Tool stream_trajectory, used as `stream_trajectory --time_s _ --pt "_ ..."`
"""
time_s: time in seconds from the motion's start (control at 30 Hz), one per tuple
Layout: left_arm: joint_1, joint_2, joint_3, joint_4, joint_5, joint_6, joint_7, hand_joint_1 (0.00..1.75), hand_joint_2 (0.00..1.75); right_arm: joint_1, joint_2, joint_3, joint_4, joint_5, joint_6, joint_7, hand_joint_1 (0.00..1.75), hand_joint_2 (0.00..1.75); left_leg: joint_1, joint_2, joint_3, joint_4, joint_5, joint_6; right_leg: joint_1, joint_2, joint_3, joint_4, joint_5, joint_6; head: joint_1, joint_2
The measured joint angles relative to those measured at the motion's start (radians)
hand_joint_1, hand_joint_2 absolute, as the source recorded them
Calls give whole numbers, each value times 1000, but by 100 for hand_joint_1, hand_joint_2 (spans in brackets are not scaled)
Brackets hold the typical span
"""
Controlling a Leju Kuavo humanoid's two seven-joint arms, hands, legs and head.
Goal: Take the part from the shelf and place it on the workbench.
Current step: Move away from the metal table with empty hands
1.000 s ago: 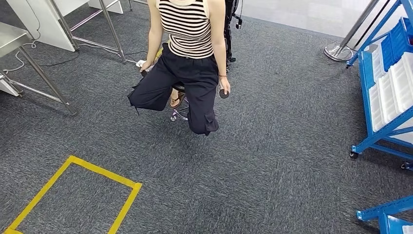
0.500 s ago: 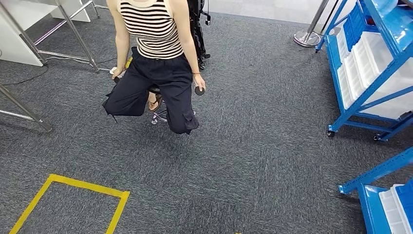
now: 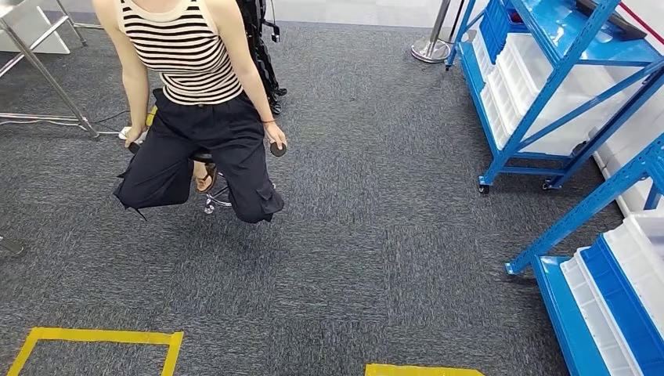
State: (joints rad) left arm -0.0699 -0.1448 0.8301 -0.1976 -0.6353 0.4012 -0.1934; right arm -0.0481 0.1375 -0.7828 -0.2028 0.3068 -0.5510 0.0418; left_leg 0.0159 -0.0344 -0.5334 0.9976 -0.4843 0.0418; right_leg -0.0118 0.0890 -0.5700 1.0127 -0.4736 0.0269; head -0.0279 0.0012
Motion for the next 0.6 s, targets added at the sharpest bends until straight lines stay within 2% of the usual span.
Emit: stream_trajectory --time_s 0.07,0.13,0.17,0.2,0.23,0.3,0.33,0.37,0.43,0.47,0.53,0.6 --pt "1 1 0 0 0 0 0 0 0 -2 0 -2 0 0 0 0 0 0 -1 26 -2 -3 4 10 0 -55 -51 104 -52 -6 9 0" --pt "3 2 0 0 0 0 0 0 0 -3 0 -2 0 1 0 0 0 0 -5 55 -5 -3 4 13 -1 -76 -117 241 -106 -8 14 0" --pt "4 2 0 0 2 0 0 0 0 -2 0 -2 0 1 0 0 0 0 -7 69 -6 -3 3 13 -1 -78 -131 273 -116 -5 14 0" --pt "3 1 0 0 3 0 0 0 0 0 0 -2 0 1 0 0 0 0 -7 82 -6 -3 3 13 -1 -81 -126 267 -110 2 15 0" --pt "3 1 0 0 4 0 0 0 0 1 0 -3 0 2 0 0 0 0 -8 93 -5 -3 2 13 -1 -87 -96 215 -89 9 15 0" --pt "2 1 0 0 4 0 0 0 0 0 -1 -3 0 3 1 0 0 0 -11 113 -2 -2 -1 8 3 -130 -10 61 -40 15 16 0" --pt "2 1 0 0 4 0 0 0 0 -2 -1 -3 0 4 1 0 0 0 -13 121 0 -1 -3 4 6 -148 20 6 -22 11 16 0" --pt "2 1 0 0 4 0 0 0 0 -3 -2 -3 0 4 1 0 0 0 -14 130 3 0 -6 -1 10 -159 33 -21 -14 5 16 0" --pt "0 0 0 0 5 0 0 0 0 -3 -3 -3 0 5 2 0 0 0 -12 147 9 -2 -9 -13 14 -144 32 -28 -8 -8 15 0" --pt "-1 0 0 0 5 0 0 0 0 -1 -3 -3 0 6 2 0 0 0 -9 146 11 2 -13 -19 12 -133 35 -31 -5 -14 15 0" --pt "-2 0 0 0 6 0 0 0 0 0 -4 -3 0 9 2 0 0 0 -4 106 -4 49 -50 -29 6 -112 42 -38 4 -27 11 0" --pt "1 0 0 0 7 0 0 0 0 -2 -4 -3 0 10 3 0 0 0 0 53 -57 169 -118 -35 3 -91 44 -39 9 -34 3 0"
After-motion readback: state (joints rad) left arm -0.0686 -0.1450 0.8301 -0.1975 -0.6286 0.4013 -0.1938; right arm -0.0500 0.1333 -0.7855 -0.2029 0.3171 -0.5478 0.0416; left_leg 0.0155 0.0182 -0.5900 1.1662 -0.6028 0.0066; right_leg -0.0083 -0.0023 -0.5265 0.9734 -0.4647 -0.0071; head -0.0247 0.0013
